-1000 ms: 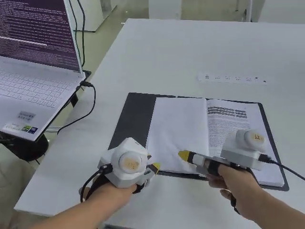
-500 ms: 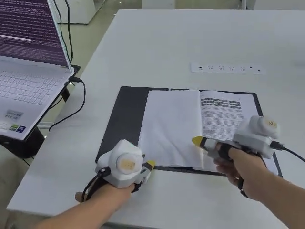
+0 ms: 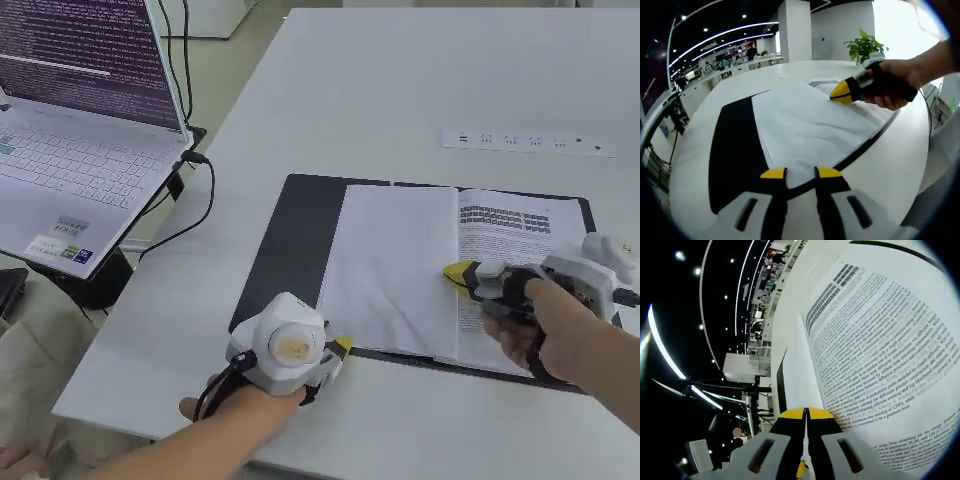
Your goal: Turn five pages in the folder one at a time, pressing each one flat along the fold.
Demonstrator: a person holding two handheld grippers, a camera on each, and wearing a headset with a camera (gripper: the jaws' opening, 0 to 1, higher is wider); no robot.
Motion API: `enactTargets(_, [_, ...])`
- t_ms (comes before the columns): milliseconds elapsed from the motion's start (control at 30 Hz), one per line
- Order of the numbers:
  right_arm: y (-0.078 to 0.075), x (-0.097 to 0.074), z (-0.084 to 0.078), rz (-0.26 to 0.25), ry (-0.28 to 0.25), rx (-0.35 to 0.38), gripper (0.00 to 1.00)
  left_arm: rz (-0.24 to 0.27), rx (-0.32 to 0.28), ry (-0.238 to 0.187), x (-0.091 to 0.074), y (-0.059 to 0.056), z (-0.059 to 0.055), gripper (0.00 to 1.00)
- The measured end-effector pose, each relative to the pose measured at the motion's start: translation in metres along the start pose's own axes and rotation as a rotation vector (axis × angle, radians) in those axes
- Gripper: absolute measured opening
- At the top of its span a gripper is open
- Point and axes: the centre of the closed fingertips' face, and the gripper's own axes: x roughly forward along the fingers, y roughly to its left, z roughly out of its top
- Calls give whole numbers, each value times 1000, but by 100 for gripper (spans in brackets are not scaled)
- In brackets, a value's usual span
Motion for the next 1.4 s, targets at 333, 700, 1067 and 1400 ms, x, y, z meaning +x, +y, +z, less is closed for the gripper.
enactTargets(333, [4, 11, 12, 23, 8, 105, 0, 4, -4, -7, 0, 1, 0, 20])
enactTargets(700, [9, 20, 29, 63, -18, 220, 0, 12, -8, -18, 0, 1, -1, 21])
enactTargets(1067, [14, 31, 48, 86, -65, 287, 0, 19, -16, -25, 1, 2, -2, 21])
enactTargets(1400, [15, 47, 74, 99, -122, 334, 0, 23, -22, -27, 2, 3, -2, 21])
